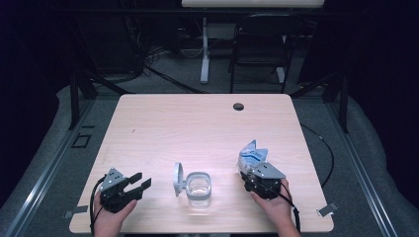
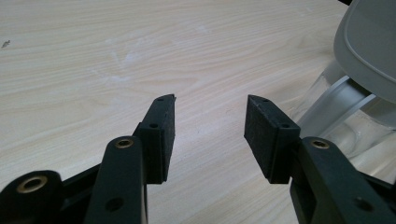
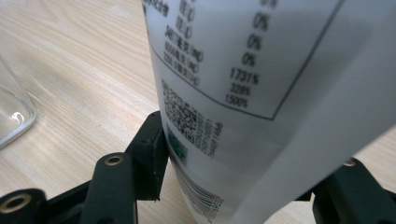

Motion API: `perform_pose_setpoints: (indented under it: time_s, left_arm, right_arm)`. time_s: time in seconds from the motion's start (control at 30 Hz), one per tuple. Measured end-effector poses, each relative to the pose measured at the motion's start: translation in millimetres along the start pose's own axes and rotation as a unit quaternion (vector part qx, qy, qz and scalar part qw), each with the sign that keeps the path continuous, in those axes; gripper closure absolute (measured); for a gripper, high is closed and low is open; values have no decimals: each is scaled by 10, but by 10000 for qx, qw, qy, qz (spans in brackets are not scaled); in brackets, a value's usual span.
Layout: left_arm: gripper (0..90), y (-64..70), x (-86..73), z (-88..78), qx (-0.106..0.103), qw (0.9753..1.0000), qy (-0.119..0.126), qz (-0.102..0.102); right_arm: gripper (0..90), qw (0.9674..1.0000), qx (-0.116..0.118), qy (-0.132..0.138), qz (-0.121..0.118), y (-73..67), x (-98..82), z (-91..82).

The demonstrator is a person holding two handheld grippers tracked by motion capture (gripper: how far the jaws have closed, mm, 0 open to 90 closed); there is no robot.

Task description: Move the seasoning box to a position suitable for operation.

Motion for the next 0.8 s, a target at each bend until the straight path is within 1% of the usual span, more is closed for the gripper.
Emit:
perform_pose_setpoints:
  time_s: [0.07,0.17,0.23,0.43,0.6,0.7,0.8]
  left_arm:
    - [533,-1,0,1,-4,10000,2,-4]
    - [533,0,-1,1,-7,10000,-1,2]
    - [533,1,1,1,-14,10000,3,-4]
    - [531,-3,6,-6,-12,10000,16,3]
    - [530,0,4,-4,-16,10000,-21,25]
    - [530,-2,3,-1,-22,10000,2,-2]
    - [529,-8,5,-6,-14,10000,5,-10]
  right_arm:
    - [433,10000,6,60,-25,-14,24,-18]
    - [433,9997,-48,41,-218,-37,48,-46]
    - [433,9995,-53,22,-306,-57,56,-57]
    - [433,9988,-48,-14,-488,-116,65,-66]
    - [433,9980,-51,-26,-633,-150,79,-81]
    - [433,9972,-78,-46,-743,-164,88,-92]
    - [433,9968,-75,-28,-793,-180,97,-94]
Point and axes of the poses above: each handheld gripper's, and its own axes: z roughly forward along the jaws, x roughly out of its top, y roughly to its right, the point moved 5 cm from there along z, roughly forward along the jaws
